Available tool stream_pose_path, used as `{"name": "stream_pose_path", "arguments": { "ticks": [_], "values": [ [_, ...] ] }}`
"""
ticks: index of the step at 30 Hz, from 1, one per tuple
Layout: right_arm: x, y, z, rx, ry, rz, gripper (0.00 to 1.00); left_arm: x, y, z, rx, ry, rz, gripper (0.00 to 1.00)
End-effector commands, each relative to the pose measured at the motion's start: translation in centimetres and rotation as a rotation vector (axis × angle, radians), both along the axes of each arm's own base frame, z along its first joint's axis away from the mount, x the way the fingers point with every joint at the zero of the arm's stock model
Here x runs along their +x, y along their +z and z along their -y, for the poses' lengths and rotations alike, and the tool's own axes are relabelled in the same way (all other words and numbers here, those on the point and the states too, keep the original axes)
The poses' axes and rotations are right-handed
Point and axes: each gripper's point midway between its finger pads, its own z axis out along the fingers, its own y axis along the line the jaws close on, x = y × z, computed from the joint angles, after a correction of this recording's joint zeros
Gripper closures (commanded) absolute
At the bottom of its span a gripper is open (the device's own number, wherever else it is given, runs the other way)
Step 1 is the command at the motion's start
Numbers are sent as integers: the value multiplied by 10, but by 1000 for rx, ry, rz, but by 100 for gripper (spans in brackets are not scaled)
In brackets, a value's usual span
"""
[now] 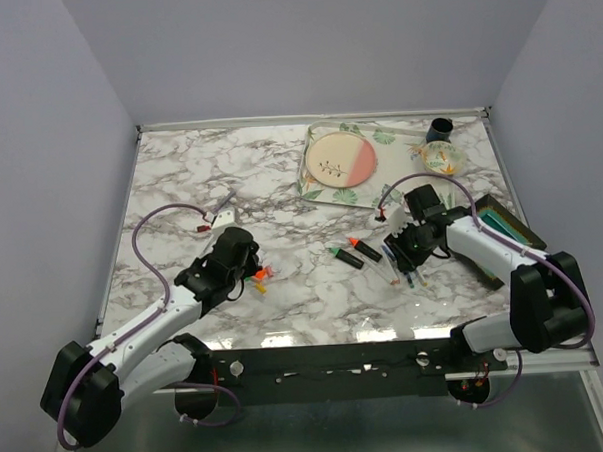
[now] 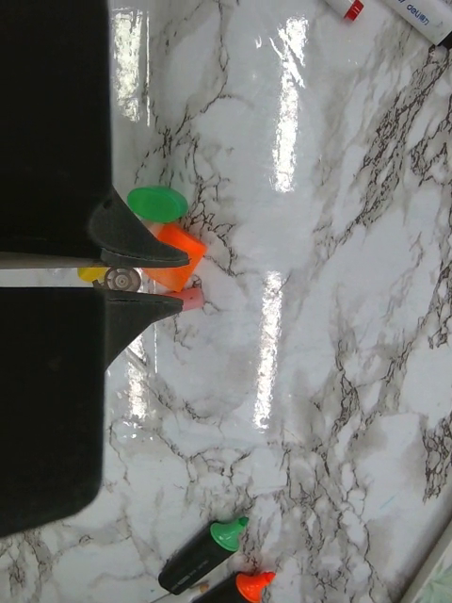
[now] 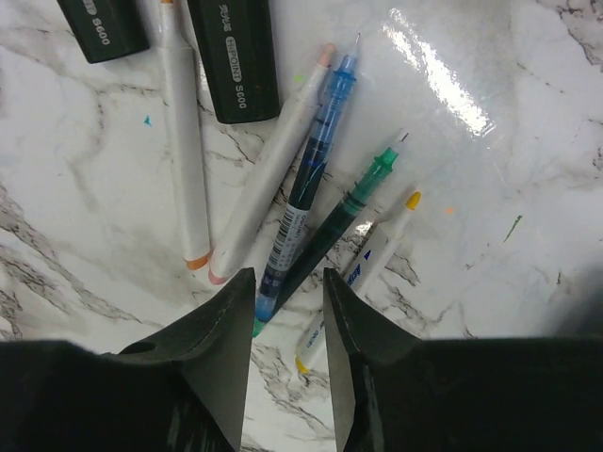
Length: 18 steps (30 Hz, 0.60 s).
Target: Open the pen caps
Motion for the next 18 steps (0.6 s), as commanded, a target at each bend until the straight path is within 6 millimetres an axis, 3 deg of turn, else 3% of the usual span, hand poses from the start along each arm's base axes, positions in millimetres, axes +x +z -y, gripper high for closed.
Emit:
{"name": "stream_pose_path", "arguments": {
  "ticks": [1,9,18],
  "values": [
    [7,28,-12,77,48,63,56,6,1,4,20,-26,-17,93],
    [5,33,-16,99,71,71,53,25,-9,6,65,-33,-46,88],
    [4,33,-17,103,80,70,53,45,-40,9,99,-59,-145,79]
  ]
}}
